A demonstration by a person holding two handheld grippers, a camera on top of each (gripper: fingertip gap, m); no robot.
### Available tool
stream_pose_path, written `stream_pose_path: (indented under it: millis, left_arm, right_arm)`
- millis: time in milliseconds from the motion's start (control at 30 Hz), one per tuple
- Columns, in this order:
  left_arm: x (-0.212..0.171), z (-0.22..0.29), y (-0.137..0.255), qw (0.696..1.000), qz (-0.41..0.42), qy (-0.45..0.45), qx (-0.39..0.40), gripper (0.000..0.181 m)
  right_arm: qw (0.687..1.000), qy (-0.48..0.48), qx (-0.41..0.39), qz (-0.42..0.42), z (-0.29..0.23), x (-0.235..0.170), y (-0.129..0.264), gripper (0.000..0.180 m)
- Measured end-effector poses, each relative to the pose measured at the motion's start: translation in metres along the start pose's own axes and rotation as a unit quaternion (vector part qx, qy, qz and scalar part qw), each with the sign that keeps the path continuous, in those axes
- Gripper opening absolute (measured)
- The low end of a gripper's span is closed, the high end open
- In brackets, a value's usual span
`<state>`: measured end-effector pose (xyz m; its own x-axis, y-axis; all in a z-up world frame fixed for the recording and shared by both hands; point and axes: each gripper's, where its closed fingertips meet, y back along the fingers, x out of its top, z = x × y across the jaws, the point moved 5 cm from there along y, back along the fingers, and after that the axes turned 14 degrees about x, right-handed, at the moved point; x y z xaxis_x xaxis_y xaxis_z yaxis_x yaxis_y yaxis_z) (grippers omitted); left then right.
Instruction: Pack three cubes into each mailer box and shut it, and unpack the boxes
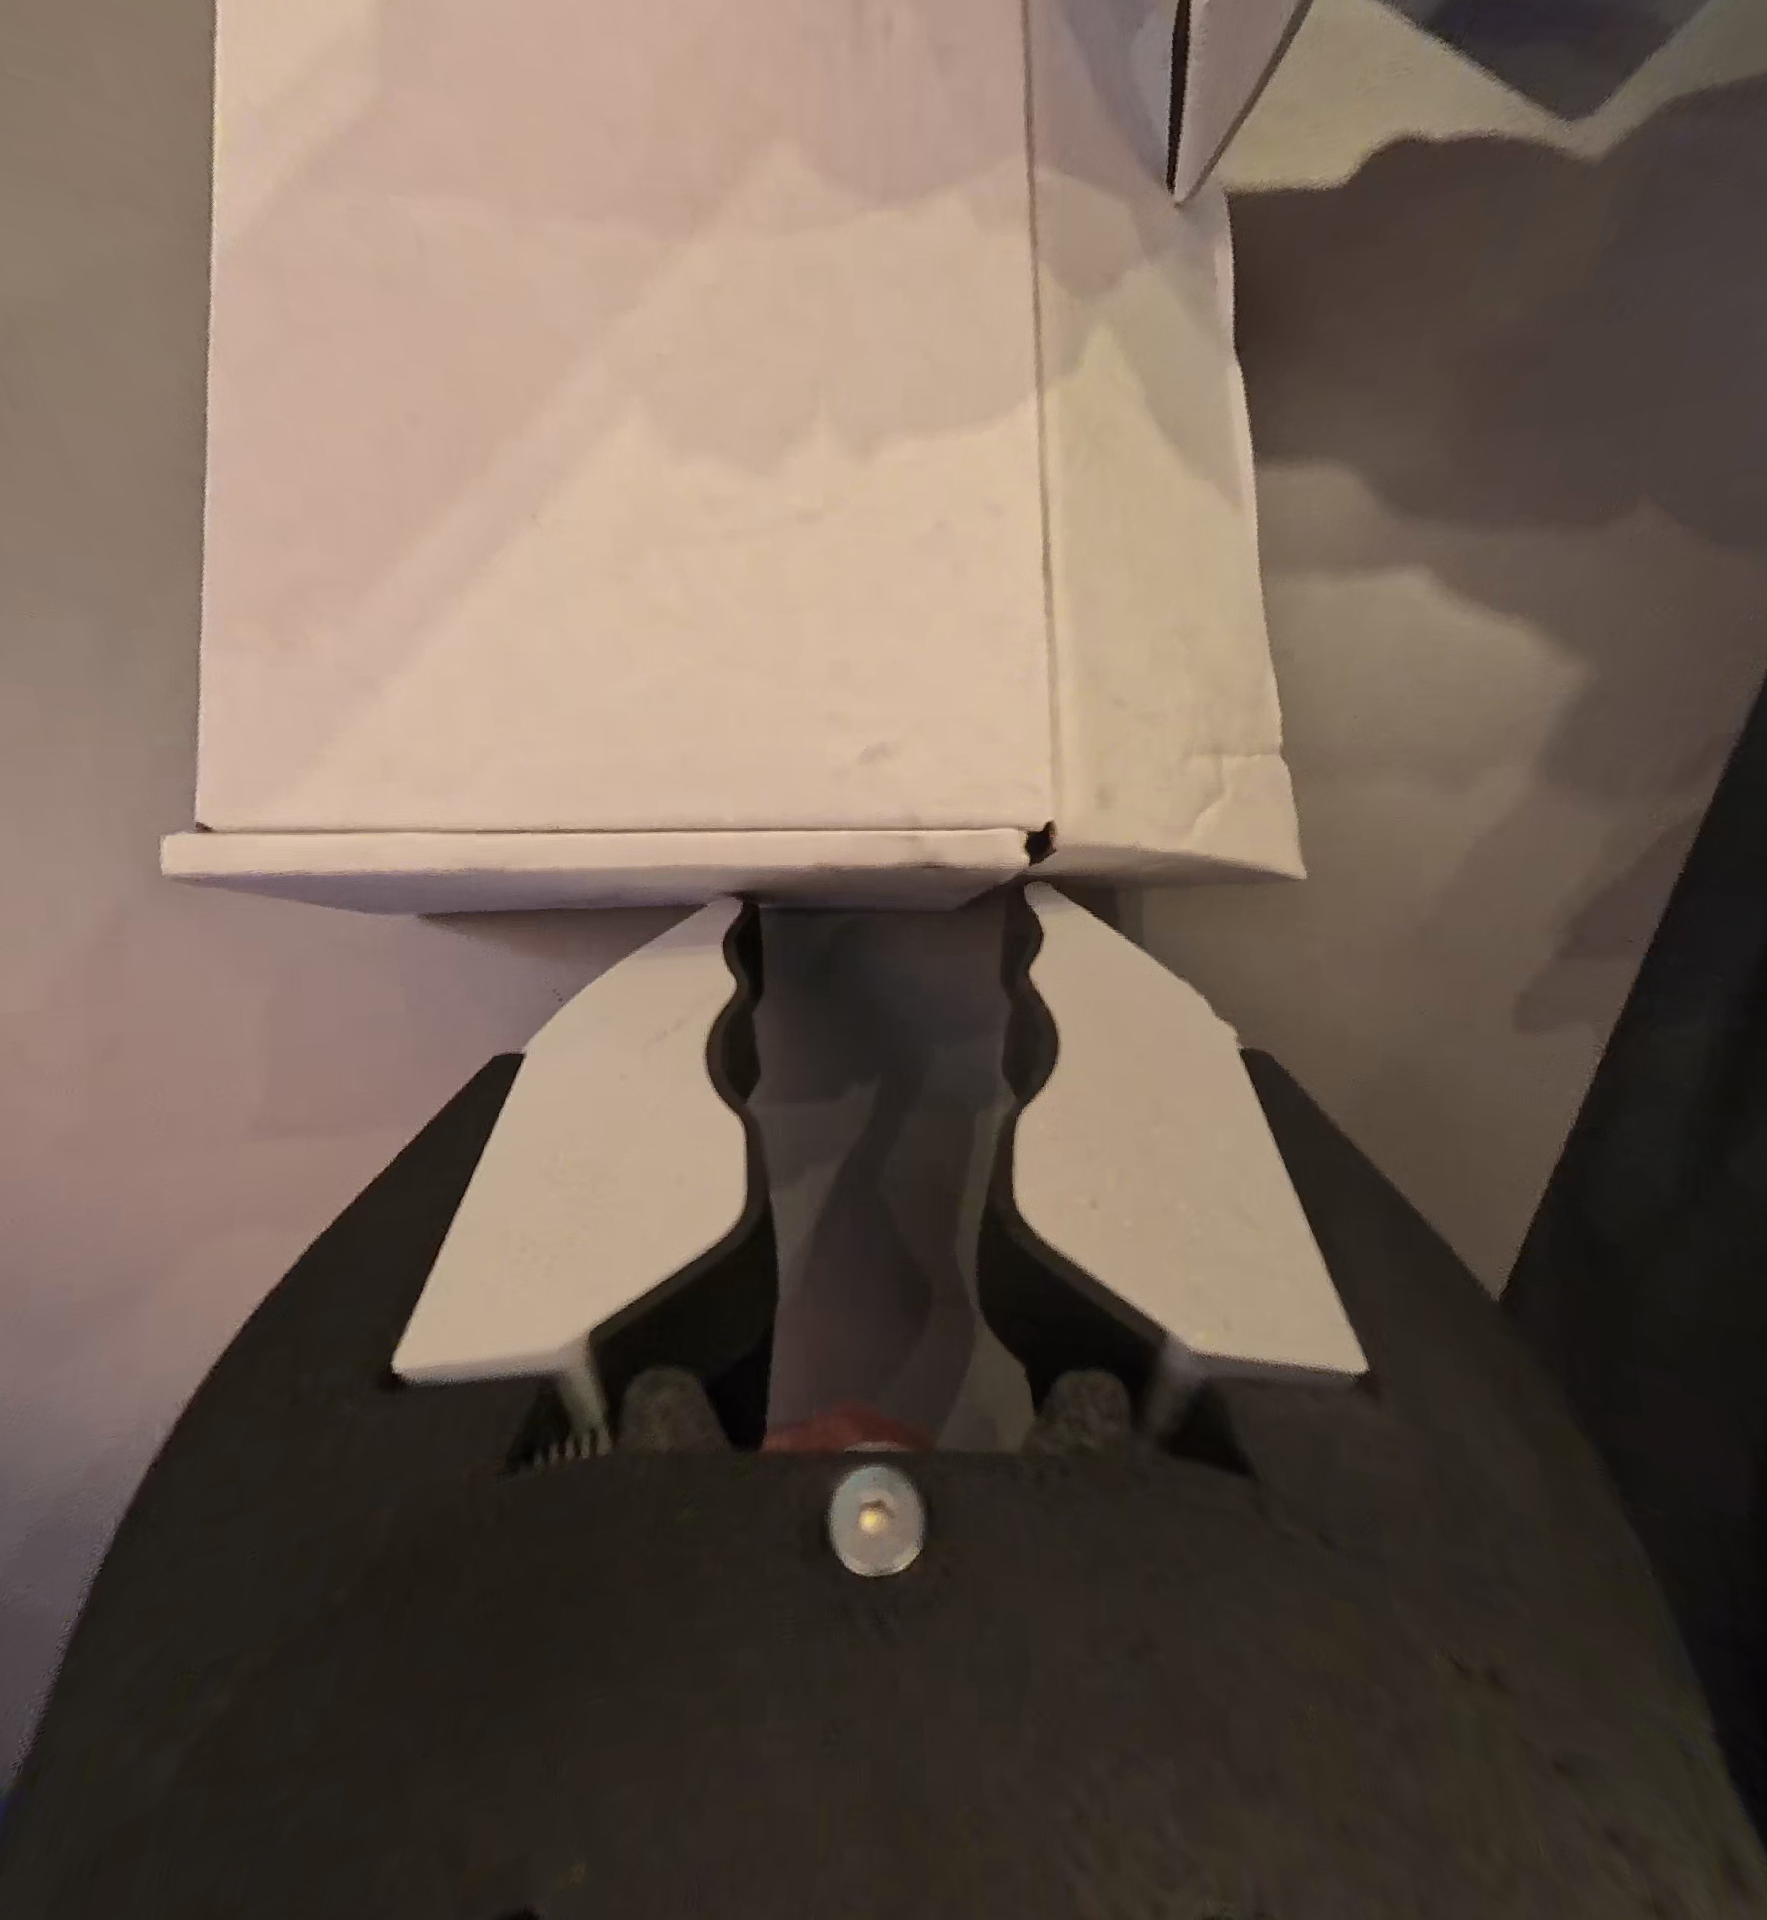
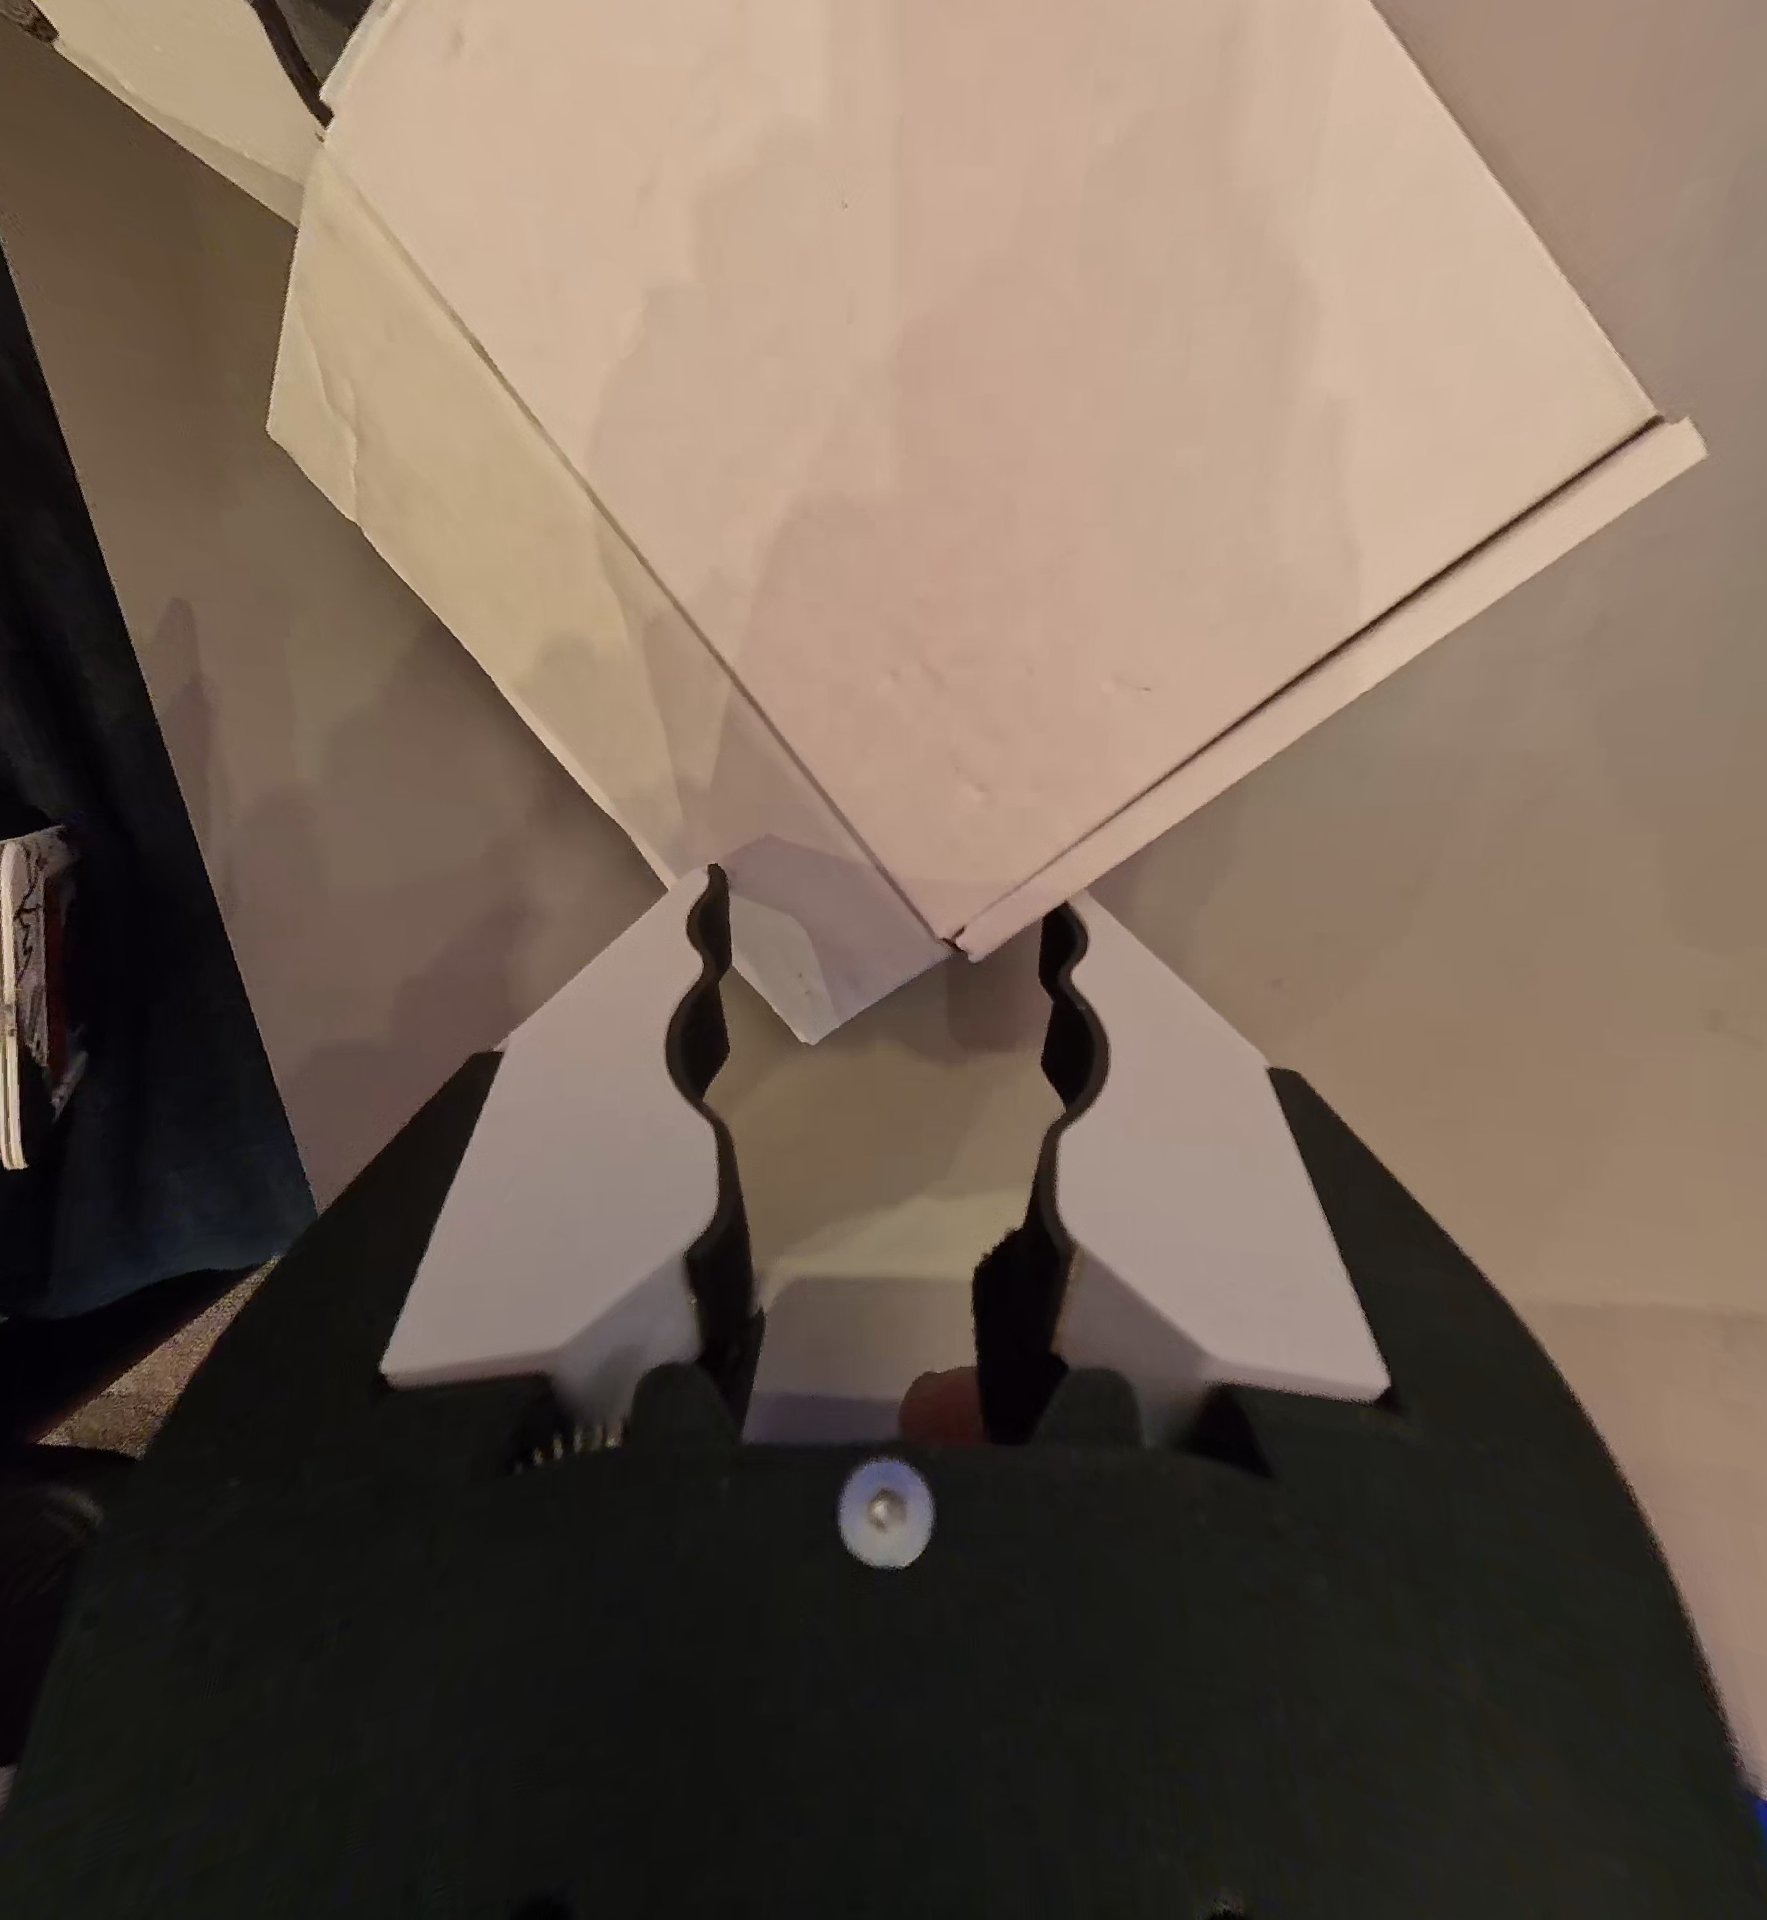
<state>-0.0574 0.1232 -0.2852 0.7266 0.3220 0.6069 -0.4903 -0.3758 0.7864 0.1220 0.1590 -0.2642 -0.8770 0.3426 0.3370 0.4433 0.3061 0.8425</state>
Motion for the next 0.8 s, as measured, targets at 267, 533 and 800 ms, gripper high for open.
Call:
stream_pose_path:
  millis: [267, 533, 800]
  left_arm:
    - [0.004, 0.0003, -0.0018, 1.0, 0.002, 0.021, 0.0, 0.043]
    - [0.0049, 0.0004, -0.0019, 0.999, 0.005, 0.05, -0.018, 0.047]
    - [0.0054, -0.0033, -0.0053, 0.999, 0.003, 0.049, -0.017, 0.04]
  right_arm:
    - [1.0, -0.001, -0.006, -0.017, 0.003, 0.0013, 0.0001, 0.061]
    - [1.0, -0.002, -0.008, -0.02, 0.0037, 0.0008, 0.0006, 0.061]
    - [0.999, -0.003, -0.016, -0.036, 0.0043, 0.0005, 0.0013, 0.061]
